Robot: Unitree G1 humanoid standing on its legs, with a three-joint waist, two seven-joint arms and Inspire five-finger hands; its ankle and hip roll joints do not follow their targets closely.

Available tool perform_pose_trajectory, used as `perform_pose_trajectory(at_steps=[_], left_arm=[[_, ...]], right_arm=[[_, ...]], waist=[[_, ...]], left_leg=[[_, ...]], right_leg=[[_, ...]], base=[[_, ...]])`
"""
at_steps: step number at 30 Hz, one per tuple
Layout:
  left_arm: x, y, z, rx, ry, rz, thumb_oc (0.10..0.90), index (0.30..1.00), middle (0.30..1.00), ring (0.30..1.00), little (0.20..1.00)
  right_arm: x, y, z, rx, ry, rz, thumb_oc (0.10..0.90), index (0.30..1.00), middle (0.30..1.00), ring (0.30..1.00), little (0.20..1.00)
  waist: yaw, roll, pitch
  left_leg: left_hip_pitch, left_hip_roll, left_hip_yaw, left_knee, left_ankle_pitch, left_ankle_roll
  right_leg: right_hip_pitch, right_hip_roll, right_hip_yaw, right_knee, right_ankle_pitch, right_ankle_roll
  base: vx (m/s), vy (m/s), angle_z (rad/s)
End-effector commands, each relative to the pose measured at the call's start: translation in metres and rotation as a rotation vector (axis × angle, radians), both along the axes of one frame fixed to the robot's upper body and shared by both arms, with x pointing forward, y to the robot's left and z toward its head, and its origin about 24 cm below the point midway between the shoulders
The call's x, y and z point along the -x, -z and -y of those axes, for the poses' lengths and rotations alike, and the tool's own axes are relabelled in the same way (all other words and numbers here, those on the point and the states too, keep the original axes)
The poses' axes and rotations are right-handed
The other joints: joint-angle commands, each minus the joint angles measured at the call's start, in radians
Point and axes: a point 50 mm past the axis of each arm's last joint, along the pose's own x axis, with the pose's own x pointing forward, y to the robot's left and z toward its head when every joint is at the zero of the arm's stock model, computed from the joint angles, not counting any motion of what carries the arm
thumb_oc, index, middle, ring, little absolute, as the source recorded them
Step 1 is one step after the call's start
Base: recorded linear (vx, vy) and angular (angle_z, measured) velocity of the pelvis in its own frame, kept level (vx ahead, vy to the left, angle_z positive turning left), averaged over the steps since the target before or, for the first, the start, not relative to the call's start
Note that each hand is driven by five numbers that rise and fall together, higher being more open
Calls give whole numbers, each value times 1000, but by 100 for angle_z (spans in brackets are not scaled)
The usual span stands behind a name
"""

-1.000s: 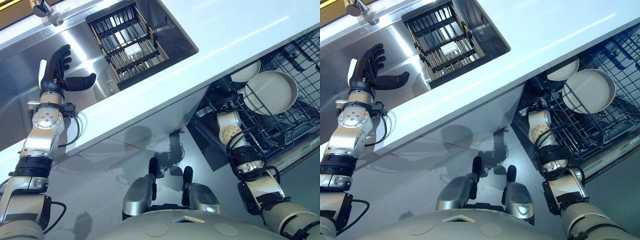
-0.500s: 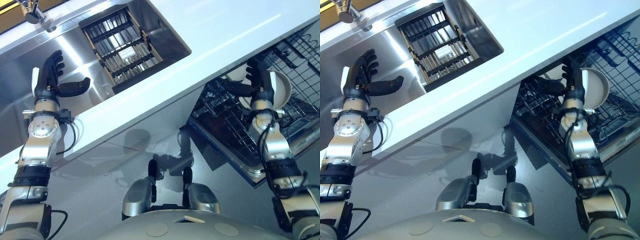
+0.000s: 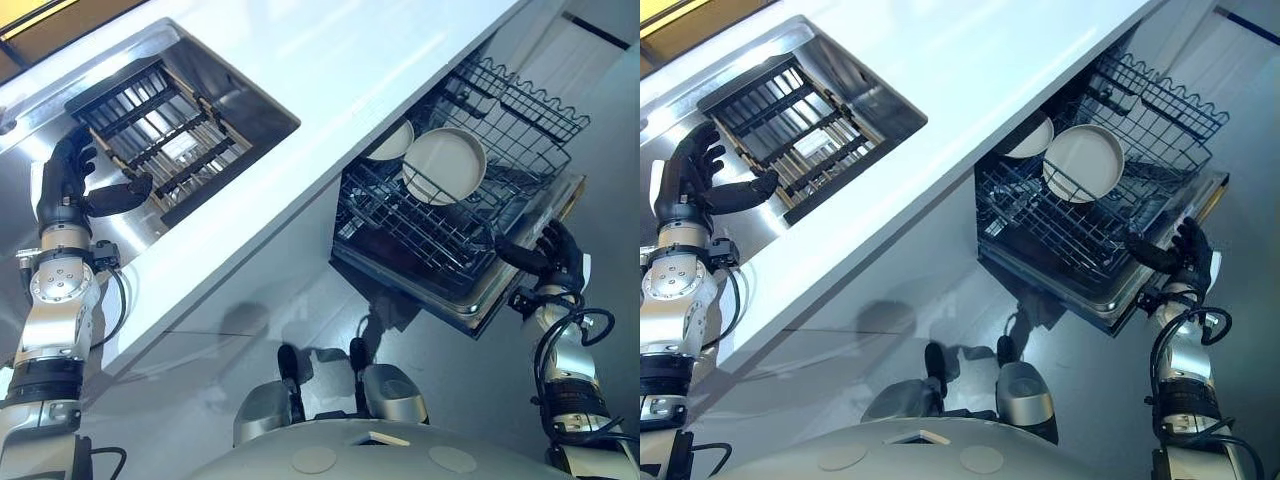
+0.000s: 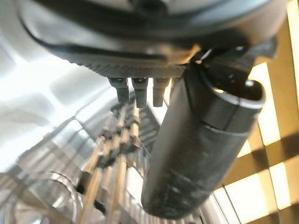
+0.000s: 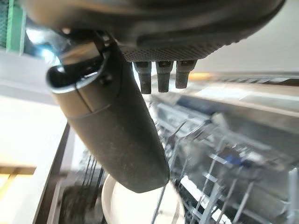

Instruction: Pick up plates and place into dishwasher.

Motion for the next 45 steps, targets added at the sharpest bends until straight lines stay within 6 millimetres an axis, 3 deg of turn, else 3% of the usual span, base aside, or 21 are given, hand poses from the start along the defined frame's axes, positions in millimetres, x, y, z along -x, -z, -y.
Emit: perform_pose_trajectory(at_steps=[1,7,11,19,23,27,28,32,36,37,39,42,45], left_arm=[[-10,-44,-1,-101,16,167,800,900,900,900,900],[-14,-48,3,-120,43,156,800,900,900,900,900],[-18,-53,7,-128,64,151,800,900,900,900,900],[-25,-63,11,-136,85,152,800,900,900,900,900],[-30,-65,14,-141,108,151,800,900,900,900,900],[-37,-68,22,-160,136,147,800,900,900,900,900],[-40,-66,24,-160,137,148,800,900,900,900,900],[-43,-56,30,-144,133,150,800,900,900,900,900],[-46,-46,34,-130,137,138,800,900,900,900,900],[-45,-40,35,-131,139,129,800,900,900,900,900],[-42,-32,34,-118,139,123,800,900,900,900,900],[-40,-25,30,-94,134,114,800,900,900,900,900],[-43,-30,26,-89,142,106,800,900,900,900,900]], right_arm=[[-26,-40,1,98,-59,184,800,900,900,900,900],[-31,-21,-4,-87,-105,192,800,900,900,900,900],[-35,-18,-3,-94,-133,187,800,900,900,900,900],[-51,-31,-8,-18,-216,189,800,900,900,900,900],[-77,-43,-34,-264,-425,288,800,900,900,900,900],[-110,-78,-67,-364,-575,454,800,900,900,900,900],[-124,-103,-86,-402,-654,555,800,900,900,900,900],[-146,-161,-132,-611,-807,799,800,900,900,900,900],[-159,-206,-165,-963,-887,1029,800,900,900,900,900],[-159,-226,-179,-1117,-933,1145,800,900,900,900,900],[-154,-249,-195,-1241,-1011,1264,800,900,900,900,900],[-137,-282,-222,-1196,-1137,1331,800,900,900,900,900],[-134,-289,-223,-812,-1122,1200,800,900,900,900,900]], waist=[[29,68,-108],[59,73,-110],[81,75,-106],[114,69,-94],[134,65,-78],[160,64,-68],[171,63,-65],[203,56,-64],[238,47,-75],[255,42,-83],[271,36,-94],[278,26,-120],[269,14,-138]], left_leg=[[-39,-51,9,65,-129,4],[-50,-49,-3,73,-125,-2],[-63,-47,-16,92,-128,-5],[-96,-44,-47,135,-129,-15],[-106,-42,-66,161,-131,-21],[-110,-41,-82,171,-129,-27],[-115,-42,-90,175,-129,-29],[-130,-47,-107,194,-131,-29],[-146,-54,-120,227,-142,-29],[-152,-58,-126,239,-145,-28],[-162,-63,-132,254,-151,-27],[-168,-72,-140,258,-155,-22],[-163,-78,-138,250,-154,-19]], right_leg=[[-90,17,-70,165,-113,82],[-78,21,-85,150,-112,74],[-72,22,-94,144,-112,67],[-72,29,-102,144,-111,50],[-66,31,-113,151,-115,36],[-53,34,-122,145,-114,25],[-51,35,-125,139,-113,20],[-48,37,-126,128,-111,10],[-40,37,-129,113,-108,3],[-36,38,-127,103,-104,0],[-34,39,-122,92,-98,0],[-40,43,-106,83,-93,2],[-46,44,-92,81,-89,8]], base=[[12,-48,-5],[18,-51,-1],[14,-53,7],[2,-41,11],[26,-12,14],[45,16,4],[10,43,10],[4,57,12],[55,39,13],[87,32,14],[86,36,13],[61,42,10],[26,29,12]])
